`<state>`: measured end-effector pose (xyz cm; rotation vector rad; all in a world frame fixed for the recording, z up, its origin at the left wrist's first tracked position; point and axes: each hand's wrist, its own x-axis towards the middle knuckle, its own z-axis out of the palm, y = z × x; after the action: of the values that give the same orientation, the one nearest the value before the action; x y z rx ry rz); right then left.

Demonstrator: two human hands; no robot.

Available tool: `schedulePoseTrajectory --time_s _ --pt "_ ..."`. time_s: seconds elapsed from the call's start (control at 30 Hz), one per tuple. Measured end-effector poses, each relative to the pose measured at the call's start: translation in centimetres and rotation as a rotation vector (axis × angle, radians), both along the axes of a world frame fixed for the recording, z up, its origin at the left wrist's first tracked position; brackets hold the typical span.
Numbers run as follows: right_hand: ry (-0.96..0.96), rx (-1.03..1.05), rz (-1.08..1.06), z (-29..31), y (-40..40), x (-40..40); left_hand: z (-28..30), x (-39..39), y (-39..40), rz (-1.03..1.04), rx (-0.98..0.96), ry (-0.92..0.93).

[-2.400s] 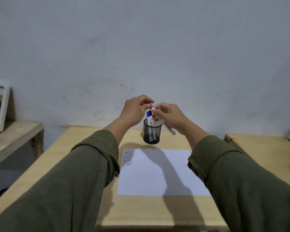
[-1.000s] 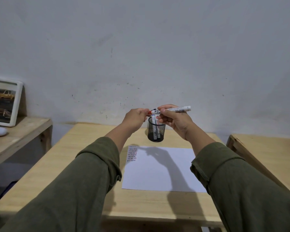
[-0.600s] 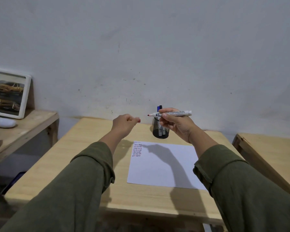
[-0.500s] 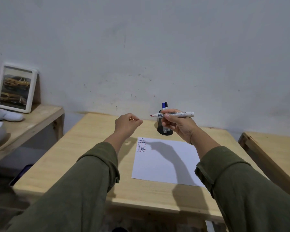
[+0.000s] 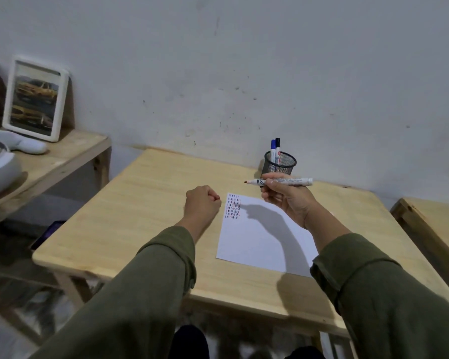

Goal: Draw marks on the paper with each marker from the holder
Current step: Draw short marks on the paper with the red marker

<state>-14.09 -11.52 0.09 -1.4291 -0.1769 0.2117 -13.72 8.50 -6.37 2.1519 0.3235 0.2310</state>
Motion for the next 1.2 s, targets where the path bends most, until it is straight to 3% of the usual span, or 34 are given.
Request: schedulePoseTrajectory --time_s 0.33,0.73,0.9,1.2 --pt "0.034 -0.018 -0.028 -1.3 0.8 -0.2 -1.3 -0.7 0.5 -0.042 0.030 -0.035" --pt "0.133 -0.020 -0.273 -5.0 2.3 -1.9 -2.6 -4.6 0.3 -0.148 0.163 -0.045" --pt "0.169 0.064 -0.233 -5.7 3.9 -2.8 -2.5 -4.7 0.4 -0.132 0.110 -0.043" --pt "0.097 -0.098 -0.201 -5.9 5.1 -3.0 -2.5 -4.7 0.4 -0.129 0.100 -0.048"
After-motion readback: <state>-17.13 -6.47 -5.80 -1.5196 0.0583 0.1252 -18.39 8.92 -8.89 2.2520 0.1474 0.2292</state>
